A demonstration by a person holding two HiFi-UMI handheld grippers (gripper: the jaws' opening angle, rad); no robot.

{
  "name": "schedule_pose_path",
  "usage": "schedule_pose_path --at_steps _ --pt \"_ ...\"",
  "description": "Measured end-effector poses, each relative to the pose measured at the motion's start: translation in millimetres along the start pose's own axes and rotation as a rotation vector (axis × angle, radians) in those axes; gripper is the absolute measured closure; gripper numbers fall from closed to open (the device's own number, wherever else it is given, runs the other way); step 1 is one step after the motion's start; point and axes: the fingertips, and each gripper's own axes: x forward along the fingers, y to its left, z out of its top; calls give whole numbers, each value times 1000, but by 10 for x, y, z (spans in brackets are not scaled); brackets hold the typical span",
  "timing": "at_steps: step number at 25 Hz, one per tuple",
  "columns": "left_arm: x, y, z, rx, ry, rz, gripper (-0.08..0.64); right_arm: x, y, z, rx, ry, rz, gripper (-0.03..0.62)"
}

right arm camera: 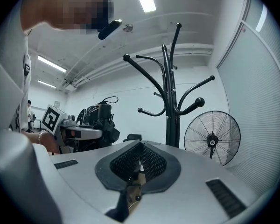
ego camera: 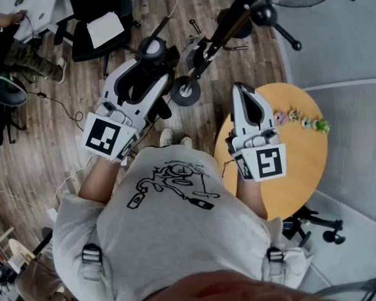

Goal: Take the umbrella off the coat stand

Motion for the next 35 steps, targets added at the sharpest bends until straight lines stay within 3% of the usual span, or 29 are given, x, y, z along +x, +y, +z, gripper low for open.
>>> schedule_pose_path --at_steps 10,15,35 --pt "-133 -38 -58 -30 -3 1 348 59 -37 9 0 5 5 577" --pt "-132 -56 -68 -2 -11 9 348 119 -72 13 -3 10 9 577" --pt "-191 -97 -163 -4 13 8 348 47 -17 2 -25 14 4 578"
